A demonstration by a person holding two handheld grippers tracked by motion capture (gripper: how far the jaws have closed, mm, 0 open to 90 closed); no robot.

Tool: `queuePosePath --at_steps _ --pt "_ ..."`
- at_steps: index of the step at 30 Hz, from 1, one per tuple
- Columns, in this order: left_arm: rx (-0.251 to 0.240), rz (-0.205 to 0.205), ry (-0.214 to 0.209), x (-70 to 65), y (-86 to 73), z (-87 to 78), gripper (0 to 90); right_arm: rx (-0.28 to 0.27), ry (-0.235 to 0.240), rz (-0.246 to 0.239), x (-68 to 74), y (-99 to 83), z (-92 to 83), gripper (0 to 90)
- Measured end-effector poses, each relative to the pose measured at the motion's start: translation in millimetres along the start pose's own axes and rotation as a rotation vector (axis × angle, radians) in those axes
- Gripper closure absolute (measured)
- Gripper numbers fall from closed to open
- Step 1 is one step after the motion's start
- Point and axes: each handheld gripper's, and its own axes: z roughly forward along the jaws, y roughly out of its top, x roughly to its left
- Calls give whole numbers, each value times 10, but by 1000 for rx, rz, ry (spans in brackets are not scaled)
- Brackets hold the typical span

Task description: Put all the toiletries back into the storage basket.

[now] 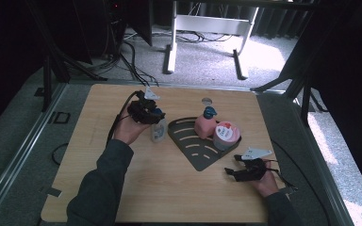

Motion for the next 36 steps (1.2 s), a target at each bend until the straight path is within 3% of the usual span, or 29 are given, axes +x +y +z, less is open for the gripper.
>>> queuePosePath --at_steps 6,14,27,36 --pt "15 -21 2 -7 11 -14 531 0 0 0 0 0 0 259" --pt "34 -16 -7 -51 29 -38 545 0 -1 -1 0 0 0 259" --pt "34 -65 -56 4 17 -51 559 0 -1 -1 0 0 0 259" --pt "48 -66 -77 -27 27 -64 561 0 0 0 0 0 0 259"
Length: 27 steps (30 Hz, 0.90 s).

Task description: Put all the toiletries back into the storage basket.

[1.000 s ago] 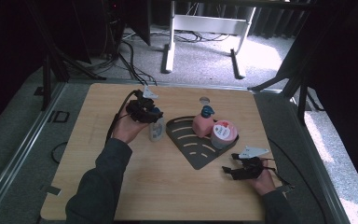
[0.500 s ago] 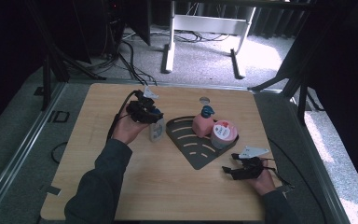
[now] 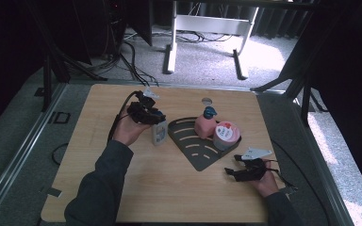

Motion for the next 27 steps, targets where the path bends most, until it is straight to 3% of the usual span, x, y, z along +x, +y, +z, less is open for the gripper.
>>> queuePosePath --at_steps 7,14,27 --pt "6 45 4 -29 3 7 544 0 0 0 0 0 0 259" --pt "69 82 23 -53 -9 104 462 0 0 -1 0 0 0 259" --pt "116 73 7 -28 -30 178 504 0 0 1 0 0 0 259"
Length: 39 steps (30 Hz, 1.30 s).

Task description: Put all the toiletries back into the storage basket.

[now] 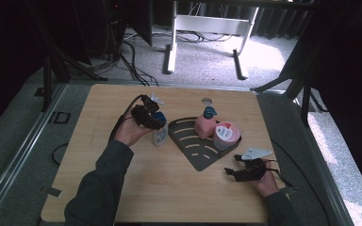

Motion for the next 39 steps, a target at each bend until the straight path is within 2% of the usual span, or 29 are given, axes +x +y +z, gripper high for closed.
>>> queuePosePath --at_steps 6,11,20,30,39 --pt "12 -3 -7 7 -4 12 505 0 0 0 0 0 0 259" --pt "45 15 -5 -6 -13 69 496 0 0 0 0 0 0 259" --pt "77 30 0 -19 -18 142 486 0 0 0 0 0 0 259" --pt "138 55 0 -27 -41 304 476 0 0 0 0 0 0 259" --pt "162 58 -5 -29 -52 387 478 0 0 0 0 0 0 259"
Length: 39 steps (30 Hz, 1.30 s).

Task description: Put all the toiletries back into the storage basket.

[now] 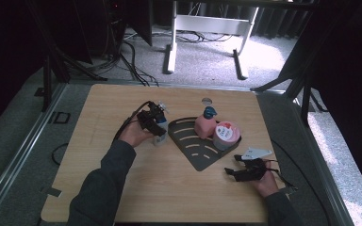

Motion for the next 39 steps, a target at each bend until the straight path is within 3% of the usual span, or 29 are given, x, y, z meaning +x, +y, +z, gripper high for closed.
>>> queuePosePath --at_steps 12,16,34,39 --pt "17 -32 -24 -20 -1 0 525 0 0 -1 0 0 0 259" --pt "18 -31 -37 -32 5 6 521 0 0 -1 0 0 0 259" --pt "19 1 -10 -31 6 39 451 0 0 0 0 0 0 259" --pt "-1 6 -9 -33 17 36 442 0 0 0 0 0 0 259"
